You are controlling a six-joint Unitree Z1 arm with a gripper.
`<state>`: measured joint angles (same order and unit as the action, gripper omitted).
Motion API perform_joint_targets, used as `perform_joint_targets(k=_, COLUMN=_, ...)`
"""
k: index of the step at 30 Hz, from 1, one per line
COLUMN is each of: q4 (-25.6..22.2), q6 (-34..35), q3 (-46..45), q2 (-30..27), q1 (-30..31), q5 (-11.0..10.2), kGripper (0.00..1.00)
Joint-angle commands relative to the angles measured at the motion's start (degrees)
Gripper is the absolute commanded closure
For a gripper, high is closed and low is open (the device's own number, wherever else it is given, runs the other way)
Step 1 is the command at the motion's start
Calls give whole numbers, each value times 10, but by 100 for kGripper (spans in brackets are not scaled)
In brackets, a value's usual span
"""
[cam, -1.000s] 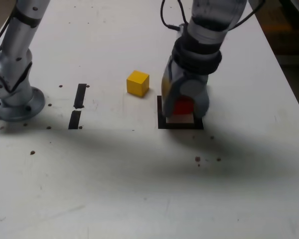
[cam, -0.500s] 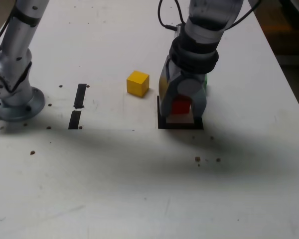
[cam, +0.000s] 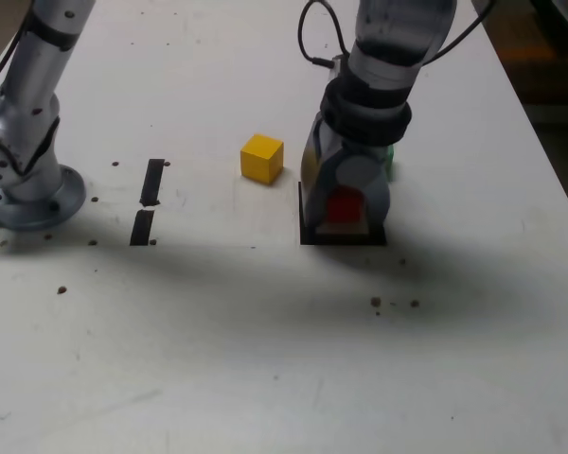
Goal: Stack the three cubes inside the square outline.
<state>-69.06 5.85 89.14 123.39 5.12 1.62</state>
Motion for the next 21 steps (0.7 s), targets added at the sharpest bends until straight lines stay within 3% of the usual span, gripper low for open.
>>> perform_joint_targets(k=1, q4=-3, q6=-1, q3=-3, q2=-1, q1=-2, q5=5, kGripper=44)
perform_joint_targets(k=5, q4=-7, q6=-3, q3=-5, q2=-8, q1=-2, q5=8, kGripper=17)
perform_joint_targets(k=8, q4=-11, q6=-5, q3=-2, q2=-21, q1=-2, q5=10, kGripper=6)
perform_joint_targets(k=14, q4=-68, q6=-4, q3=4, q2=-87, q1=-2, q5=6, kGripper=1)
perform_joint_targets(k=18, q4=-117, q6=-13, q3=-12, q2=-156, q1=-6, q5=-29, kGripper=0)
perform_joint_targets(k=21, q4=-127, q6=-55, q3=-49, q2=-213, q1=-15, q5=-63, kGripper=0)
